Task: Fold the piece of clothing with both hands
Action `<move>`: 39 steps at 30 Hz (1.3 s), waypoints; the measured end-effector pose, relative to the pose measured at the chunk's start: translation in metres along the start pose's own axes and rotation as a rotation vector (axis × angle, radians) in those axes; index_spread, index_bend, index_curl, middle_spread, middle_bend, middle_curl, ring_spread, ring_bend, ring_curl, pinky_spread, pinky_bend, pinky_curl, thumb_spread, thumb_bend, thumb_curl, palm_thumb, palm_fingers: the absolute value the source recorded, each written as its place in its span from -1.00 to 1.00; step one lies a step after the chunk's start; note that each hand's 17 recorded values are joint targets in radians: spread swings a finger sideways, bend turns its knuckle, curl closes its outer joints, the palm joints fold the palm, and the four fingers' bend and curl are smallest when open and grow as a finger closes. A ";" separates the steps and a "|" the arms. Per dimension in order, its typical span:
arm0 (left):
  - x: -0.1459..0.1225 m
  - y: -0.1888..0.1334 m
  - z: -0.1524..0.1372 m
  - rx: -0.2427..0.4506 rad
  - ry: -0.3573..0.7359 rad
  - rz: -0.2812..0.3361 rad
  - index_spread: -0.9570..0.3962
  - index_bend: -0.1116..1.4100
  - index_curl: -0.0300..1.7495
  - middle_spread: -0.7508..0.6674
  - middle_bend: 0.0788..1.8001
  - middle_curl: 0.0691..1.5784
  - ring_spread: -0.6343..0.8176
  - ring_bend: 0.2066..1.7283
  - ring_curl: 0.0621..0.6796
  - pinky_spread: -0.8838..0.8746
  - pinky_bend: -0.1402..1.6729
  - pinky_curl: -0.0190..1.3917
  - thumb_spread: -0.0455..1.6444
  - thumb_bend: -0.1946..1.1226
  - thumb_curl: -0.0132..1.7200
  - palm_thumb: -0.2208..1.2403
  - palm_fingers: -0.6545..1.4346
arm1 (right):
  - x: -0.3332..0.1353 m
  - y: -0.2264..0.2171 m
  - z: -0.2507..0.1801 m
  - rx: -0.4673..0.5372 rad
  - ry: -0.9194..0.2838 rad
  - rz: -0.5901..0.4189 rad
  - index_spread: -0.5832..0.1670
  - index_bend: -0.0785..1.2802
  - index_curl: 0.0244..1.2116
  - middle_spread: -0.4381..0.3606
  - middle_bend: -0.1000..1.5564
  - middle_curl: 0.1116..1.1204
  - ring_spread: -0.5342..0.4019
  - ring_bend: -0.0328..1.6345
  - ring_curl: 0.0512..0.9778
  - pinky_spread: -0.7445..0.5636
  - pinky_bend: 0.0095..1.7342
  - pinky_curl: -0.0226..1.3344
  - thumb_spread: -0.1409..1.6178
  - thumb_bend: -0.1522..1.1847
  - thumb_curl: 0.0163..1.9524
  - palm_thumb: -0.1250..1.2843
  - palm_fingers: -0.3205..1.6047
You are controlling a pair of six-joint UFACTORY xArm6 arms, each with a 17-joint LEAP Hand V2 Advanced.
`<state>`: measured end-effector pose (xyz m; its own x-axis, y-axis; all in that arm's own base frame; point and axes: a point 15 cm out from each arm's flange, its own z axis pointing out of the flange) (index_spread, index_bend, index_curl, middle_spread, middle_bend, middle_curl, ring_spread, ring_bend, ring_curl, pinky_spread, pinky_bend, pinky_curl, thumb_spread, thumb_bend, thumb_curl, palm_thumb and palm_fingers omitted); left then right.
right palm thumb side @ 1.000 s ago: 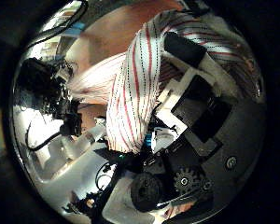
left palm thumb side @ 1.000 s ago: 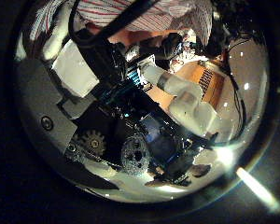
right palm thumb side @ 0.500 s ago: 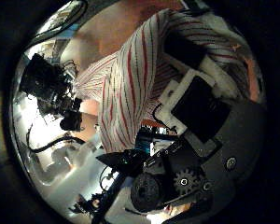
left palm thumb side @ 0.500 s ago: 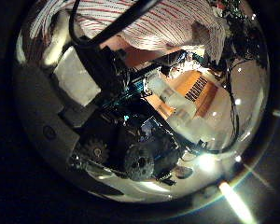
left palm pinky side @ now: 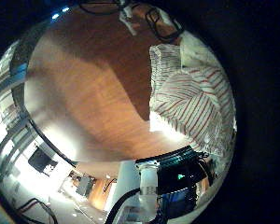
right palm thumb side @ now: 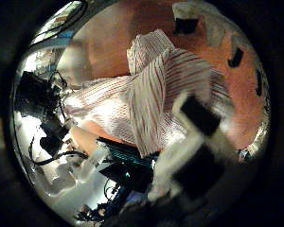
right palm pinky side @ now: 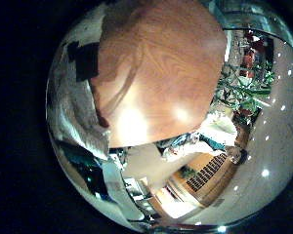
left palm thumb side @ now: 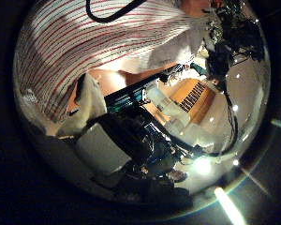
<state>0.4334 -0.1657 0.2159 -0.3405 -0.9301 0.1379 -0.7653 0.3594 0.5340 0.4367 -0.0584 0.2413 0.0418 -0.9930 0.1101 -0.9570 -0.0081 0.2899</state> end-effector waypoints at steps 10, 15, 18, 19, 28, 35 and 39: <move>-0.014 -0.003 -0.026 0.108 -0.007 -0.027 0.34 -0.55 -0.28 0.41 -0.87 -0.53 0.14 -0.29 -0.13 0.18 -0.31 -0.27 0.49 -0.77 -0.52 -0.28 -0.38 | 0.031 0.025 -0.055 0.150 0.000 0.052 -0.57 -0.63 -0.25 -0.18 -0.43 -0.36 0.37 -0.18 -0.26 0.70 -0.23 -0.09 0.63 -0.81 -0.58 -0.01 -0.61; -0.020 -0.006 -0.043 0.205 -0.011 -0.037 0.38 -0.58 -0.34 0.51 -0.89 -0.59 0.33 -0.38 -0.26 0.41 -0.37 -0.35 0.50 -0.75 -0.58 -0.39 -0.38 | 0.040 0.065 -0.043 0.133 -0.004 0.062 -0.55 -0.69 -0.37 -0.29 -0.35 -0.36 0.09 -0.01 -0.23 0.76 -0.28 -0.16 0.64 -0.80 -0.61 -0.03 -0.43; -0.019 0.000 -0.049 0.227 -0.013 -0.036 0.38 -0.61 -0.37 0.53 -0.89 -0.62 0.40 -0.41 -0.31 0.48 -0.40 -0.38 0.49 -0.74 -0.60 -0.43 -0.39 | 0.043 0.089 -0.032 0.107 -0.001 0.062 -0.54 -0.68 -0.41 -0.38 -0.34 -0.36 -0.02 0.03 -0.21 0.78 -0.26 -0.16 0.63 -0.80 -0.62 -0.04 -0.42; -0.018 0.002 -0.049 0.230 -0.015 -0.033 0.38 -0.61 -0.38 0.54 -0.89 -0.62 0.42 -0.41 -0.32 0.49 -0.41 -0.39 0.49 -0.74 -0.61 -0.43 -0.38 | 0.044 0.095 -0.027 0.094 -0.003 0.054 -0.54 -0.67 -0.43 -0.41 -0.34 -0.36 -0.05 0.04 -0.21 0.78 -0.25 -0.17 0.62 -0.80 -0.62 -0.05 -0.42; -0.008 0.014 -0.016 0.201 -0.039 0.002 0.36 -0.61 -0.45 0.55 -0.90 -0.68 0.48 -0.45 -0.39 0.55 -0.43 -0.44 0.49 -0.73 -0.64 -0.45 -0.37 | 0.053 0.125 0.020 -0.017 -0.039 -0.006 -0.61 -0.64 -0.47 -0.43 -0.44 -0.44 -0.01 -0.11 -0.34 0.81 -0.23 -0.21 0.57 -0.80 -0.64 -0.06 -0.52; -0.007 0.022 0.011 0.233 -0.070 0.014 0.36 -0.61 -0.47 0.54 -0.90 -0.71 0.49 -0.47 -0.42 0.56 -0.44 -0.47 0.48 -0.73 -0.65 -0.45 -0.35 | 0.042 0.138 0.056 -0.095 -0.058 -0.037 -0.56 -0.69 -0.53 -0.21 -0.43 -0.44 0.02 -0.10 -0.38 0.81 -0.26 -0.28 0.51 -0.81 -0.66 -0.10 -0.50; -0.007 0.027 0.029 0.223 -0.068 0.011 0.36 -0.60 -0.48 0.52 -0.90 -0.72 0.49 -0.48 -0.43 0.56 -0.44 -0.47 0.50 -0.72 -0.65 -0.43 -0.34 | 0.036 0.141 0.073 -0.139 -0.067 -0.042 -0.48 -0.69 -0.56 -0.13 -0.44 -0.45 0.06 -0.09 -0.39 0.81 -0.23 -0.29 0.47 -0.81 -0.66 -0.10 -0.54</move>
<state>0.3998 -0.1475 0.2052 -0.3801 -0.9213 0.0822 -0.8604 0.3848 0.3342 0.2824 -0.1034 0.2166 0.0574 -0.9978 0.0333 -0.9055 -0.0380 0.4226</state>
